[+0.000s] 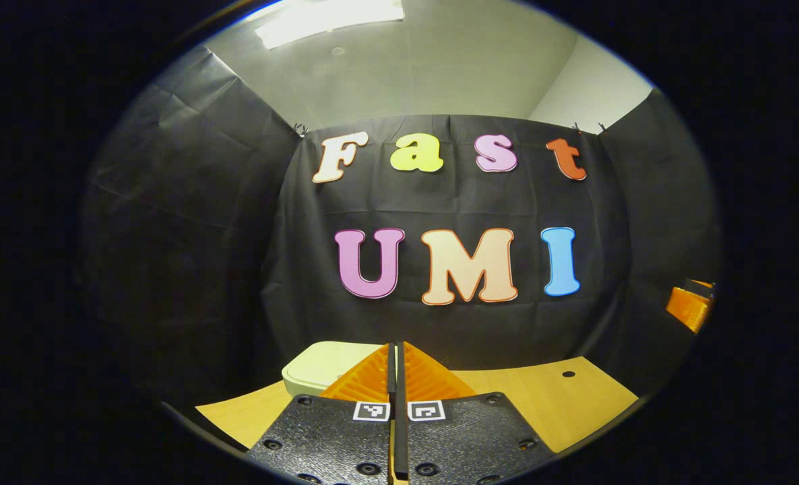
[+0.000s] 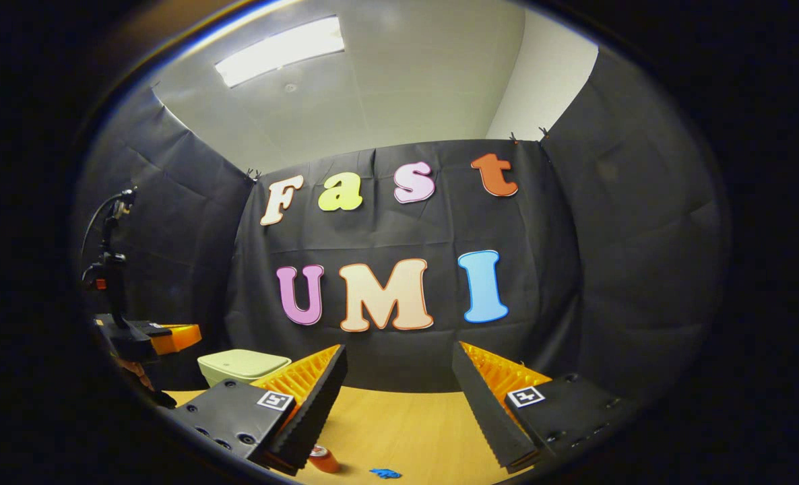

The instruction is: Press the lid of the desktop garbage bin to open it, pick up the crumpled paper on the desktop and throw it into the bin, then pick up the pop can on the desktop and drop it into the bin, and finally close the garbage bin lid.

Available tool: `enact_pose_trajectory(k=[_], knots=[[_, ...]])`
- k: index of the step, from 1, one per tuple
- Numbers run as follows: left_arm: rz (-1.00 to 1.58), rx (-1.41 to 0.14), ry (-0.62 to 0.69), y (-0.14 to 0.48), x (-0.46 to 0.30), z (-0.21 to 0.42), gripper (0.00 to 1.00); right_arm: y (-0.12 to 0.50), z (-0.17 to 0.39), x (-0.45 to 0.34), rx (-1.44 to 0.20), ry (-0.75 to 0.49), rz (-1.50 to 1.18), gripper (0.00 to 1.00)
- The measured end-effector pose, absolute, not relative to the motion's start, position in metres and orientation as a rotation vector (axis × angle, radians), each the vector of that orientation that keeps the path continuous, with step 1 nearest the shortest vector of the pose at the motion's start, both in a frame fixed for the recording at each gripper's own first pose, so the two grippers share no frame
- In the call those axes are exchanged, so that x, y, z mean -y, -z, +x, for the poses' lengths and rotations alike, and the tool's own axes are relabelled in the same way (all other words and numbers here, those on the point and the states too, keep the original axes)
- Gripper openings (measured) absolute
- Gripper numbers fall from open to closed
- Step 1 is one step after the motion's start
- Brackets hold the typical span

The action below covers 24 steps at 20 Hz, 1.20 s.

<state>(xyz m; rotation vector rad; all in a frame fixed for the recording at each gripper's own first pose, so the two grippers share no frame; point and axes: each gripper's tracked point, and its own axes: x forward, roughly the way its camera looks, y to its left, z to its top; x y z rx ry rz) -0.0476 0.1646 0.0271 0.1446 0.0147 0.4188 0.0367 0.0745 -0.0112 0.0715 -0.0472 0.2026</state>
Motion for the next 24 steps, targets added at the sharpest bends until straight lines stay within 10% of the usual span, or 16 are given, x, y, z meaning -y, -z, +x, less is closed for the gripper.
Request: enact_pose_trajectory(k=[24], knots=[[-0.049,-0.228,-0.287,0.084,-0.261,0.016,0.00,0.066,0.058,-0.117,-0.088,-0.126,0.004,0.99]])
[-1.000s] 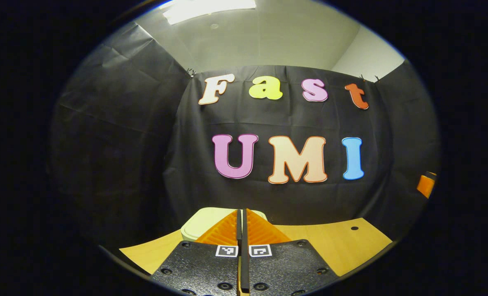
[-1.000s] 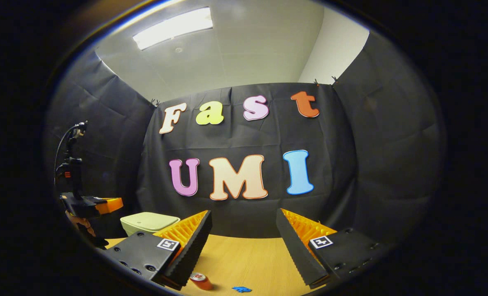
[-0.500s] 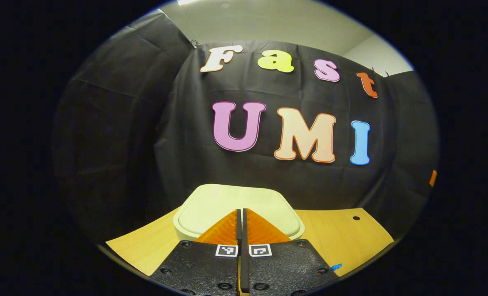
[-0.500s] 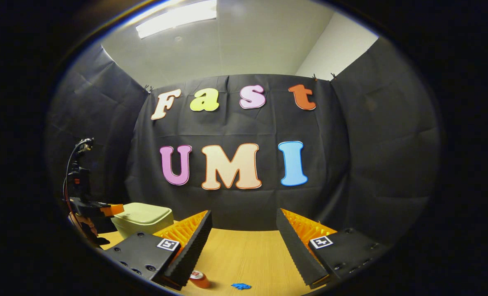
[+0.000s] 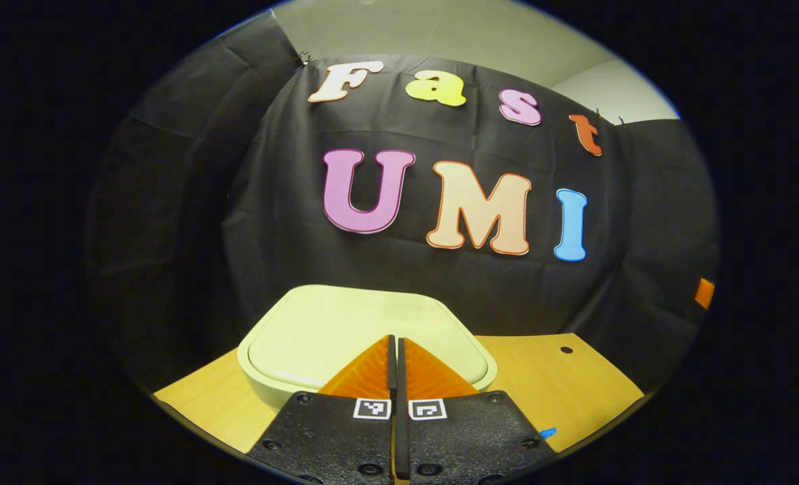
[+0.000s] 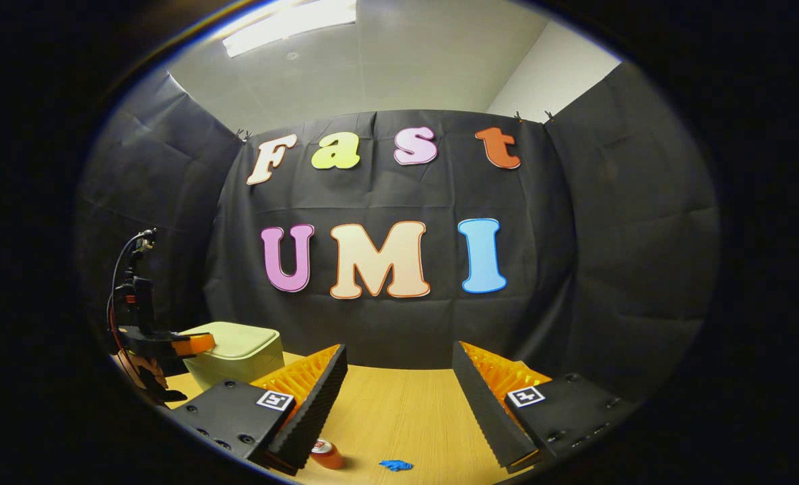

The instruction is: Press the lid of the desktop garbage bin to open it, pick up the crumpled paper on the desktop and throw it into the bin, then pick up the pop can on the desktop and drop it into the bin, and finally close the garbage bin lid.

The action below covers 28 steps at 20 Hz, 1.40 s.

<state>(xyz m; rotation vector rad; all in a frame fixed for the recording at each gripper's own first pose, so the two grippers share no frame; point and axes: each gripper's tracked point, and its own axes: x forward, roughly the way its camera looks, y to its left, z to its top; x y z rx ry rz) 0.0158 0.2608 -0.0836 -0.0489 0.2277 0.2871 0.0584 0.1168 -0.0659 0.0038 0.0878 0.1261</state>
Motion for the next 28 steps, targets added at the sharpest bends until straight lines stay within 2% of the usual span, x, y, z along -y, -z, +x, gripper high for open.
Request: enact_pose_trajectory(k=[7,12,14,17,18,21,28], knots=[[0.019,-0.099,-0.297,0.036,-0.241,0.006,0.00,0.076,0.063,-0.108,-0.118,-0.188,-0.009,0.98],[0.048,0.035,-0.239,-0.016,-0.198,-0.013,0.00,0.112,0.071,-0.101,-0.166,-0.212,-0.037,0.98],[0.061,0.068,-0.190,-0.029,-0.173,-0.021,0.13,0.140,0.071,-0.107,-0.211,-0.234,-0.035,0.99],[0.085,0.111,-0.168,-0.045,-0.151,-0.034,0.80,0.188,0.072,-0.111,-0.292,-0.258,-0.054,0.99],[0.095,0.122,-0.169,-0.049,-0.146,-0.040,0.84,0.206,0.071,-0.113,-0.324,-0.268,-0.065,0.99],[0.109,0.140,-0.177,-0.058,-0.135,-0.054,0.86,0.261,0.068,-0.117,-0.425,-0.290,-0.102,0.99],[0.137,0.124,-0.213,-0.062,-0.137,-0.077,0.84,0.361,0.066,-0.121,-0.603,-0.319,-0.186,0.98]])
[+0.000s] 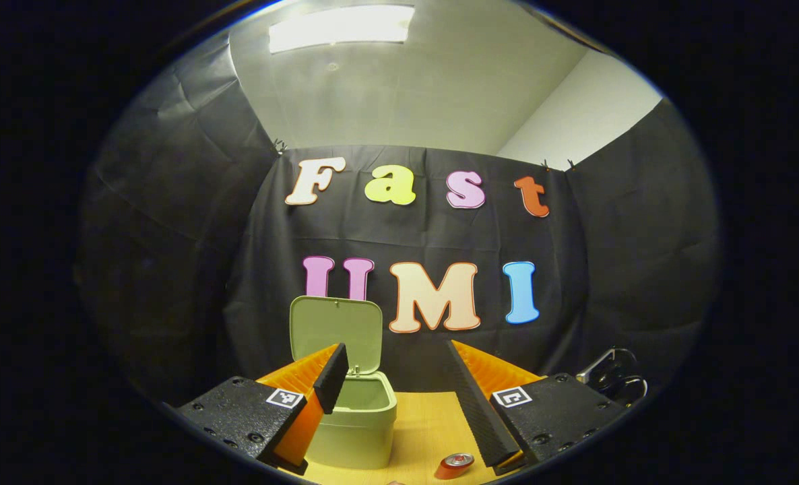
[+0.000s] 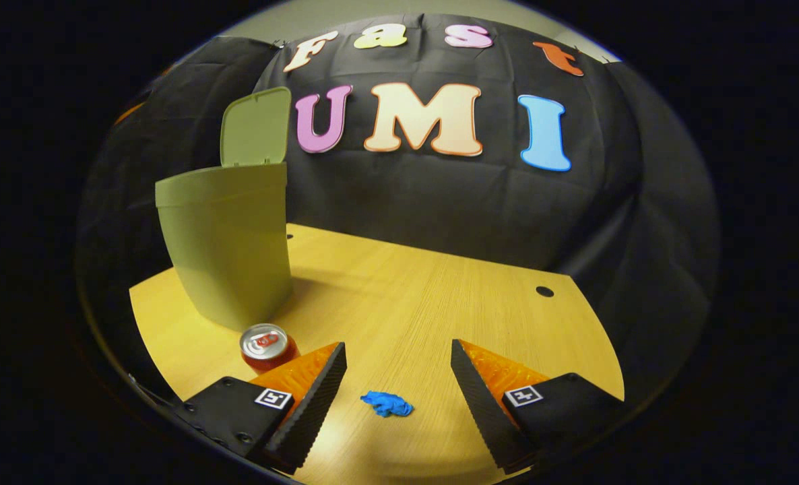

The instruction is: Press the lid of the desktop garbage bin to open it, pick up the crumpled paper on the desktop and throw it into the bin, then pick up the pop can on the desktop and drop it into the bin, and finally close the garbage bin lid.

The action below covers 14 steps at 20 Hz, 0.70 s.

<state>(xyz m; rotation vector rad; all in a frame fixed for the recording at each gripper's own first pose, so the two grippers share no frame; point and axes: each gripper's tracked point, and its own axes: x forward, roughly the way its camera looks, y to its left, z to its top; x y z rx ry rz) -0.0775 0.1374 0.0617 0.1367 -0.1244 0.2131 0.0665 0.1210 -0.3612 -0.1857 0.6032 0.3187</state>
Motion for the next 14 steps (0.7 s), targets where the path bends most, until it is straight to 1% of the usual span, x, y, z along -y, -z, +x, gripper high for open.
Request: enact_pose_trajectory(k=[2,7,8,9,11,12,14], knots=[[0.149,0.119,-0.225,-0.063,-0.142,-0.082,0.86,0.385,0.063,-0.119,-0.655,-0.321,-0.202,0.98],[0.155,0.092,-0.261,-0.057,-0.155,-0.093,0.84,0.429,0.052,-0.124,-0.763,-0.335,-0.230,0.97],[0.153,0.087,-0.269,-0.057,-0.159,-0.094,0.86,0.436,0.049,-0.124,-0.778,-0.336,-0.235,0.90],[0.151,0.084,-0.277,-0.057,-0.162,-0.096,0.86,0.441,0.048,-0.123,-0.795,-0.335,-0.241,0.85],[0.152,0.081,-0.291,-0.056,-0.168,-0.099,0.85,0.456,0.043,-0.122,-0.838,-0.331,-0.267,0.81],[0.153,0.080,-0.296,-0.056,-0.171,-0.100,0.85,0.465,0.037,-0.123,-0.872,-0.348,-0.284,0.81],[0.151,0.082,-0.303,-0.057,-0.176,-0.101,0.86,0.475,0.027,-0.122,-0.906,-0.369,-0.331,0.67]])
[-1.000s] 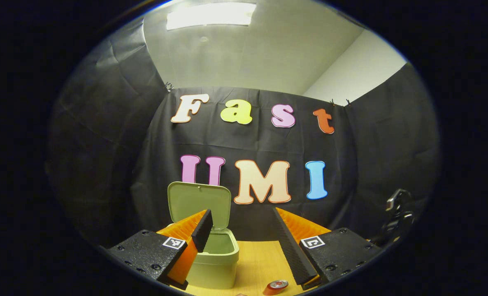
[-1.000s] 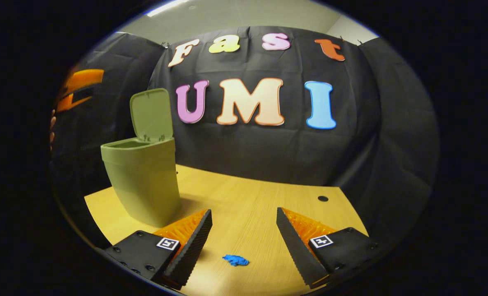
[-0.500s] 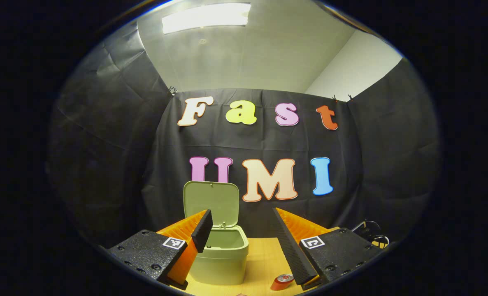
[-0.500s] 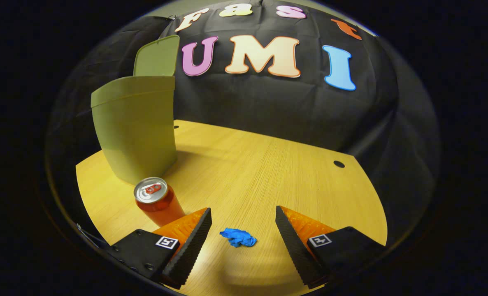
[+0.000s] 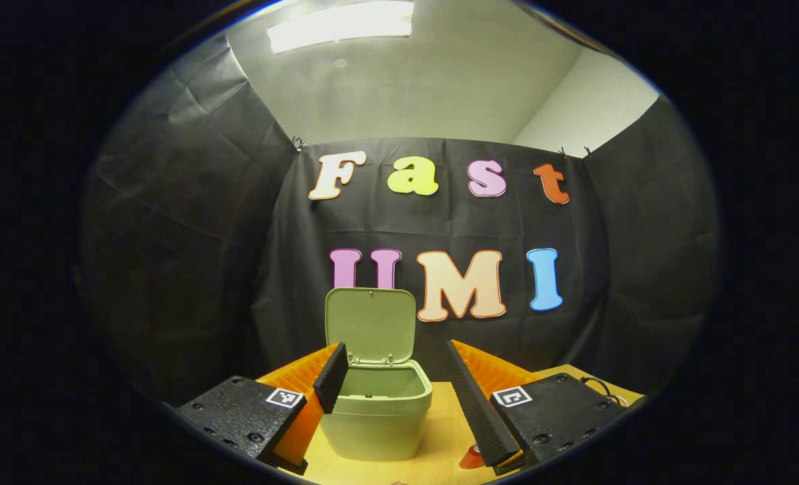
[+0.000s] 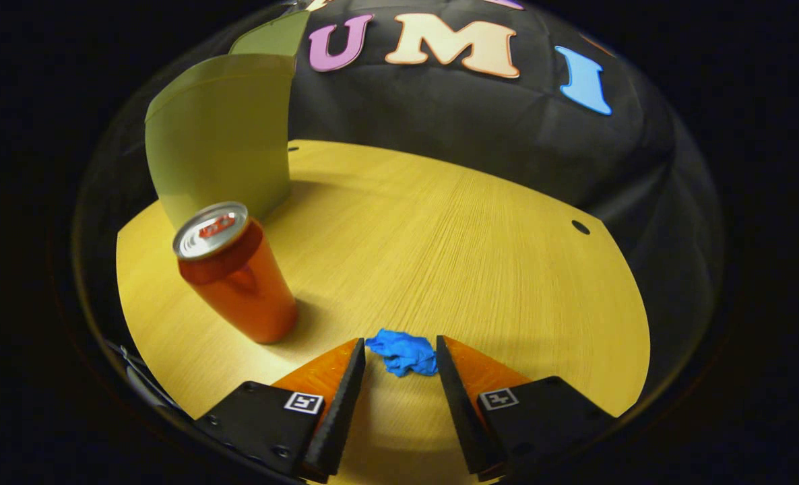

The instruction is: Press the lid of the desktop garbage bin to open it, pick up the crumpled paper on the desktop and throw it into the bin, then pick up the pop can on the desktop and drop it into the bin, and finally close the garbage bin lid.

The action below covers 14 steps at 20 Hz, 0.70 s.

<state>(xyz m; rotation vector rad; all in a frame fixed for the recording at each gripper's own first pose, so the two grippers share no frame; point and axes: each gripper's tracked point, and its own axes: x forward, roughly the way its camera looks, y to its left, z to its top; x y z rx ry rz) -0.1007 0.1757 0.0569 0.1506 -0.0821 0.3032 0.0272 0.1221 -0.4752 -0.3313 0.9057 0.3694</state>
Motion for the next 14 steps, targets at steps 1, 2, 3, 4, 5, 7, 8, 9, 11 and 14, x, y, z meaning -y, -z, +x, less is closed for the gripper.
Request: enact_pose_trajectory(k=[1,2,3,4,5,7,8,9,11,14], knots=[[0.149,0.083,-0.306,-0.057,-0.178,-0.101,0.85,0.472,0.030,-0.123,-0.884,-0.379,-0.340,0.52],[0.148,0.084,-0.309,-0.056,-0.179,-0.102,0.84,0.467,0.031,-0.126,-0.875,-0.390,-0.326,0.45],[0.147,0.085,-0.310,-0.056,-0.181,-0.102,0.85,0.464,0.029,-0.132,-0.882,-0.411,-0.291,0.28],[0.145,0.084,-0.312,-0.055,-0.182,-0.101,0.84,0.462,0.026,-0.141,-0.888,-0.433,-0.255,0.27],[0.145,0.083,-0.315,-0.053,-0.184,-0.100,0.84,0.454,0.030,-0.143,-0.866,-0.429,-0.260,0.27],[0.142,0.077,-0.321,-0.048,-0.189,-0.100,0.86,0.425,0.042,-0.153,-0.803,-0.440,-0.240,0.27],[0.138,0.074,-0.320,-0.045,-0.189,-0.099,0.86,0.409,0.048,-0.161,-0.775,-0.452,-0.219,0.27],[0.136,0.073,-0.317,-0.044,-0.191,-0.098,0.87,0.389,0.056,-0.170,-0.733,-0.457,-0.201,0.24],[0.137,0.066,-0.310,-0.040,-0.193,-0.095,0.87,0.342,0.075,-0.187,-0.642,-0.467,-0.158,0.27],[0.130,0.055,-0.294,-0.033,-0.198,-0.085,0.87,0.268,0.101,-0.213,-0.507,-0.494,-0.108,0.27]])
